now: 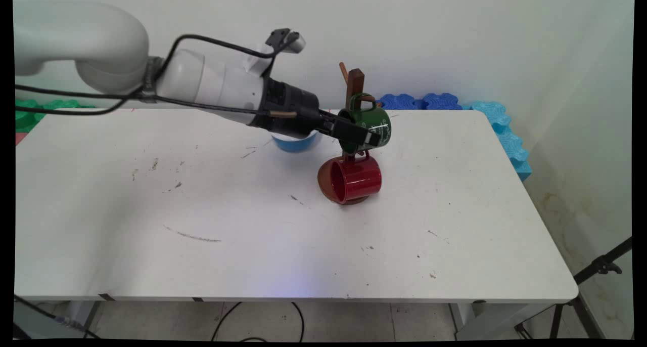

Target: Pick up the green mug from the rack, then place the picked object on the table

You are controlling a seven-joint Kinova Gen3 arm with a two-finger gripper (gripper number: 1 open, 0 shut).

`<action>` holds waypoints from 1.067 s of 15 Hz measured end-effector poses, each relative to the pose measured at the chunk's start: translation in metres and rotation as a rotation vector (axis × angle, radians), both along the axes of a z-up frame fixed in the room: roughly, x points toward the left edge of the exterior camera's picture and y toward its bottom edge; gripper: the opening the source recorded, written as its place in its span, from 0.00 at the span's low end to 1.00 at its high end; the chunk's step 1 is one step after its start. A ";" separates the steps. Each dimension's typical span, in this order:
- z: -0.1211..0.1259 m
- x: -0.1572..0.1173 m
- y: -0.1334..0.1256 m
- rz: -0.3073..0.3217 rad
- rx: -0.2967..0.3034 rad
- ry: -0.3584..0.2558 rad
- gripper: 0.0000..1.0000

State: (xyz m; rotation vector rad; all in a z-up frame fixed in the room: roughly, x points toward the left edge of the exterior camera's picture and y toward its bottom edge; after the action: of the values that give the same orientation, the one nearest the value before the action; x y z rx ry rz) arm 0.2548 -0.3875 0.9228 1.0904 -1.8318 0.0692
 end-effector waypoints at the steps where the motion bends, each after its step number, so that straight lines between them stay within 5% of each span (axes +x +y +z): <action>1: -0.003 -0.002 -0.001 0.004 -0.001 0.005 1.00; 5: -0.016 -0.010 -0.005 0.013 -0.008 0.027 1.00; 6: -0.018 -0.011 -0.006 0.014 -0.011 0.031 0.00; 16: -0.027 -0.019 -0.004 0.004 -0.037 0.062 0.00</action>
State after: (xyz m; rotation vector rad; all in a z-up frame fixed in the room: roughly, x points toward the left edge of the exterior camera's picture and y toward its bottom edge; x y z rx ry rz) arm 0.2360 -0.3910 0.8958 1.0589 -1.7661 0.0707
